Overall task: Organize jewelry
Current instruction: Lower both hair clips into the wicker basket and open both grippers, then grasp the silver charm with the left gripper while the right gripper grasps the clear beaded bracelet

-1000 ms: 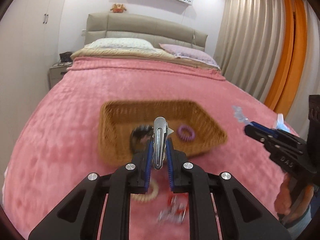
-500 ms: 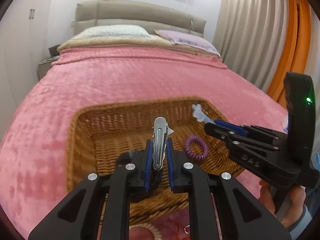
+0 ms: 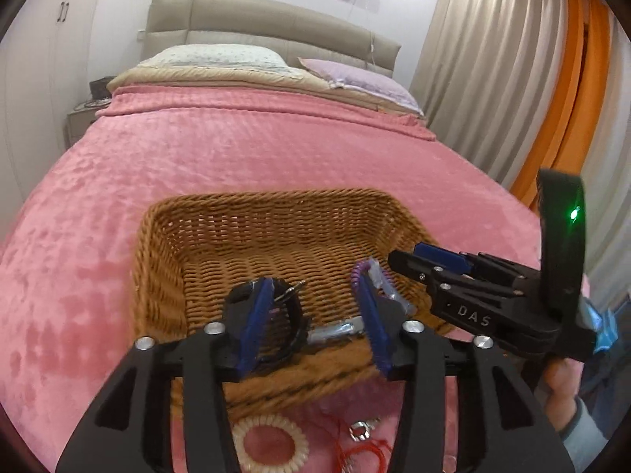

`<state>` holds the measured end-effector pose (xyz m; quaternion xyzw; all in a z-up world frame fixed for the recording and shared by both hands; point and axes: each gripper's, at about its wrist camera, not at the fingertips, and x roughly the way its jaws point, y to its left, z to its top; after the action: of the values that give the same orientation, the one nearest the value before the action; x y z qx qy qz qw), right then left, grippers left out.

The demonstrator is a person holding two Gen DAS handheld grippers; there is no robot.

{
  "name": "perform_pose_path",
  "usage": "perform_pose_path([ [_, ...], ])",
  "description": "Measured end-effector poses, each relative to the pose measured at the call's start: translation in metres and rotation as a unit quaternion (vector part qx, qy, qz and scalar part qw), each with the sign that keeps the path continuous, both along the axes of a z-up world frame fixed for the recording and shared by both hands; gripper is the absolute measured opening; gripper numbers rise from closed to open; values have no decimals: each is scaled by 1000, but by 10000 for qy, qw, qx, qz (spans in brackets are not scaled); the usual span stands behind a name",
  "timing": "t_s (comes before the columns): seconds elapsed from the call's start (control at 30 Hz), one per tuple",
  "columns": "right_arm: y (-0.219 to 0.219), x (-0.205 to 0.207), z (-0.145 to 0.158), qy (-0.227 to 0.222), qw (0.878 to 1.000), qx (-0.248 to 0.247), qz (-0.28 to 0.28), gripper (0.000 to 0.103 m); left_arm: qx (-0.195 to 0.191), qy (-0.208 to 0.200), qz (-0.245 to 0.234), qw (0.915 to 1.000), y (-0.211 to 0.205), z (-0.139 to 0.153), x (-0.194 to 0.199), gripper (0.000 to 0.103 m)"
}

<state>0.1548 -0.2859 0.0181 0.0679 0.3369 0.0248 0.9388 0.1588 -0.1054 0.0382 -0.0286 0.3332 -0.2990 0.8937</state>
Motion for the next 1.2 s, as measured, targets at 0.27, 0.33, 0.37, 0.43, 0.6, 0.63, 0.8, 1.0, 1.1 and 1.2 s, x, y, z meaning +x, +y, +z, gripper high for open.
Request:
perform_pose_path([
  [0.27, 6, -69, 8, -145, 9997, -187, 88, 38, -5, -283, 90, 9996, 32, 14, -55, 45],
  [0.33, 10, -86, 4, -98, 9996, -226, 130, 38, -1, -292, 99, 9995, 42, 9, -72, 45],
  [0.37, 12, -91, 2, -75, 9996, -213, 148, 38, 10, -280, 110, 9995, 46, 6, -79, 45],
  [0.43, 15, -105, -6, 10, 9997, -119, 210, 38, 80, -220, 171, 9996, 52, -3, -93, 45],
  [0.6, 25, -118, -29, 211, 9992, -15, 352, 34, 360, 35, 201, 9991, 56, -38, -115, 45],
  [0.63, 27, -119, -33, 263, 9989, 16, 379, 34, 462, 98, 189, 9987, 55, -45, -117, 45],
  [0.8, 34, -123, -46, 349, 9986, -61, 400, 34, 831, 143, 48, 9964, 45, -60, -124, 45],
  [1.0, 29, -115, -57, 543, 9975, 107, 443, 34, 1238, 93, -157, 9921, 27, -68, -127, 45],
  [1.1, 30, -115, -58, 564, 9973, 100, 456, 34, 1328, 153, -290, 9906, 19, -70, -124, 43],
  [1.2, 34, -113, -59, 601, 9970, 19, 493, 34, 1368, 221, -425, 9894, 12, -73, -120, 33],
])
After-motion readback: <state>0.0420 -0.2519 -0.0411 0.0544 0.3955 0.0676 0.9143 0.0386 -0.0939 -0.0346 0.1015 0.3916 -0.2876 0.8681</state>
